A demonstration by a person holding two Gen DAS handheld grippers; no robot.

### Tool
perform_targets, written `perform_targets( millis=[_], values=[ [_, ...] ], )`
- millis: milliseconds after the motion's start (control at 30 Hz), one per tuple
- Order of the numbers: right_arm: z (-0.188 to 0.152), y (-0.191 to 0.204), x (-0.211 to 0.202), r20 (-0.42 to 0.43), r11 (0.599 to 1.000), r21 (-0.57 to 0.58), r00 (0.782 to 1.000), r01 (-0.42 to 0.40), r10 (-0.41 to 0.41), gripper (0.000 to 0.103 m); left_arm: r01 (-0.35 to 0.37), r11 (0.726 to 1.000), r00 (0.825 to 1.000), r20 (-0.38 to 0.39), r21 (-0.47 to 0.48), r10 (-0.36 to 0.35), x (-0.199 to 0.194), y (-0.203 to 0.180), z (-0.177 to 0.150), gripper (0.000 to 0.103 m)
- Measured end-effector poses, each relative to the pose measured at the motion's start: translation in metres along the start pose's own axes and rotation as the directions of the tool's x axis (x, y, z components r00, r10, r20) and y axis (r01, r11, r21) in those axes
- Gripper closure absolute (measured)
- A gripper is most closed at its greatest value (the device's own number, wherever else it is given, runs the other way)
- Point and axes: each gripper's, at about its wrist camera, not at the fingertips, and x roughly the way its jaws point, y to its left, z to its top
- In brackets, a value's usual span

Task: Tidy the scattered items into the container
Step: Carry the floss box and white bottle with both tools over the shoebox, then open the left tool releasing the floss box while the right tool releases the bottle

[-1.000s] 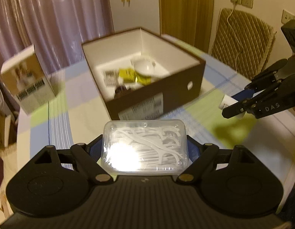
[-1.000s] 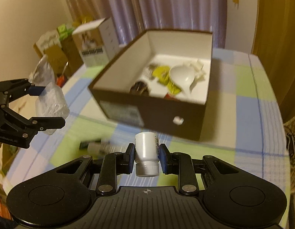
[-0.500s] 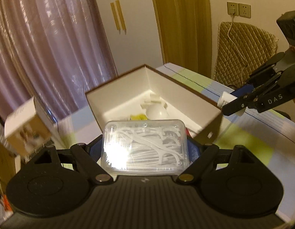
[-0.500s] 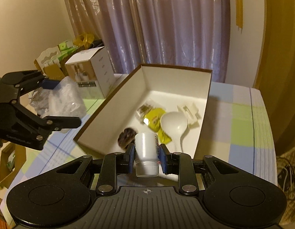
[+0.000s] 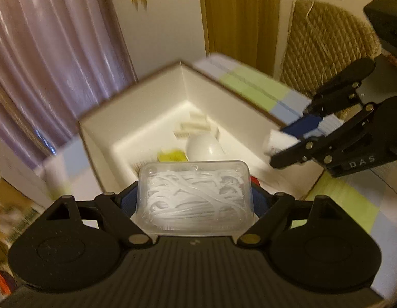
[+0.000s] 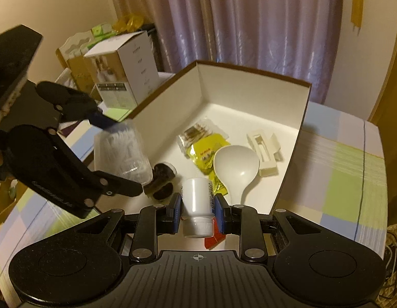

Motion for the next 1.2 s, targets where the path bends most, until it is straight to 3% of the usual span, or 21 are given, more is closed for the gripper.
perform_targets(
  millis=[167, 467, 800, 1200],
  values=[
    [-0.002, -0.003, 0.010, -0.038, 0.999, -0.045, 0.999, -0.011, 0.010, 0.073, 0.014, 0.993, 0.993, -0.112, -0.121, -0.028, 0.029, 0.009, -0.010, 0.020],
    [-0.001, 0.002, 0.028, -0.105, 0.993, -0.117, 0.994, -0.029, 0.017, 0.073, 0.003, 0.992, 0.977, -0.212, -0.127, -0.030, 0.051, 0.007, -0.019, 0.020],
    [-0.002, 0.001, 0.044, -0.163, 0.989, -0.136, 0.986, -0.052, 0.029, 0.073, -0.008, 0.989, 0.969, -0.247, -0.147, -0.029, 0.055, 0.007, -0.023, 0.018],
    [-0.002, 0.000, 0.057, -0.212, 0.986, -0.132, 0.975, -0.100, 0.070, 0.073, -0.020, 0.984, 0.975, -0.223, -0.180, -0.021, 0.047, 0.012, -0.019, 0.014]
  ],
)
